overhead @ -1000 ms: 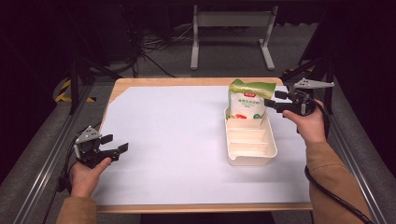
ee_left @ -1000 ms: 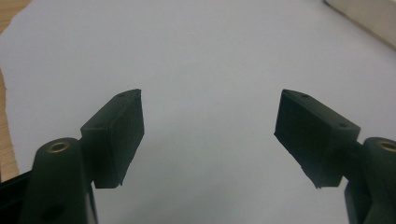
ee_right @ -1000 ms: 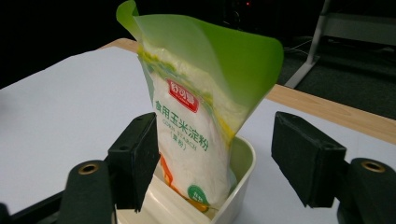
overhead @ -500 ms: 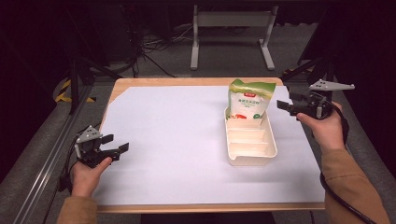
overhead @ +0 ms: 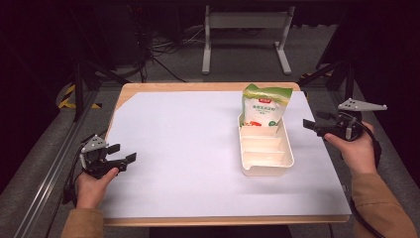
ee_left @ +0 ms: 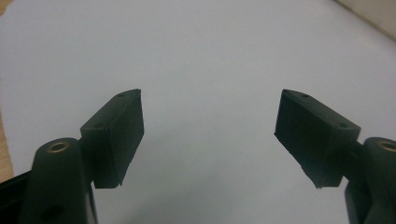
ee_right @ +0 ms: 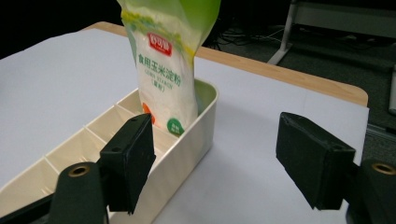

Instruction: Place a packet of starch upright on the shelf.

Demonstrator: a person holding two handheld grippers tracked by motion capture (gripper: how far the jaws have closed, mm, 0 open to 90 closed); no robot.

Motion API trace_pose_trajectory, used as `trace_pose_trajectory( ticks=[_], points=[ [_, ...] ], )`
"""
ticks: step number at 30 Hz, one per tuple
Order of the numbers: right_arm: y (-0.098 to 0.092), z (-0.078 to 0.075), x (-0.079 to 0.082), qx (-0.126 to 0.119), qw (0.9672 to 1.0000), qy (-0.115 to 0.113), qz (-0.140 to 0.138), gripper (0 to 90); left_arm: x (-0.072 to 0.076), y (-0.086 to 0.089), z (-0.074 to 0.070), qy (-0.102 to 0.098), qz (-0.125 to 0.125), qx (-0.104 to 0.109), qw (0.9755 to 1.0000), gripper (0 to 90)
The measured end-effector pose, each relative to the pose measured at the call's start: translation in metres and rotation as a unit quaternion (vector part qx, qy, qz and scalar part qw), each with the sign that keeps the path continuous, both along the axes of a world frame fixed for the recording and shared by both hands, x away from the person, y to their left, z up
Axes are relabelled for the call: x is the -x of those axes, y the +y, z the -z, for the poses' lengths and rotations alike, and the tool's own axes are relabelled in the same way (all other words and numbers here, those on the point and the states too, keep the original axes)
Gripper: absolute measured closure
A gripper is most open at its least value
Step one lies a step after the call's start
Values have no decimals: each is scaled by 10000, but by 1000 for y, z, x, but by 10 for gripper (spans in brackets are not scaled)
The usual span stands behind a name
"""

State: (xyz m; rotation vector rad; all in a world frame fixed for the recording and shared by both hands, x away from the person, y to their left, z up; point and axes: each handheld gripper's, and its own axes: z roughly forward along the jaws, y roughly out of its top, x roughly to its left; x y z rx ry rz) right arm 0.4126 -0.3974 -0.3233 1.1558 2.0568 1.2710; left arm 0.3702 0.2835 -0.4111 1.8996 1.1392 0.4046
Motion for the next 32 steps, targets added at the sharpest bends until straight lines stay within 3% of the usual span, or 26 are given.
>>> trace_pose_trajectory(
  ticks=[12,14,20,26,29,32],
  points=[
    [-11,32,13,-12,10000,81,29,264,0,1,2,-32,32,44,10000,239],
    [-15,45,16,-31,9999,130,85,259,0,1,3,-43,14,62,10000,239],
    [-21,64,21,-164,9997,148,100,249,0,1,4,-63,13,49,10000,239],
    [-21,87,26,-104,9996,226,136,247,-1,-1,7,-37,14,23,10000,239],
    [-19,100,26,10,9992,379,141,250,1,-1,7,-141,-243,-37,9996,218],
    [-17,108,26,148,9988,447,143,250,3,4,7,-190,-405,235,9987,206]
  ],
)
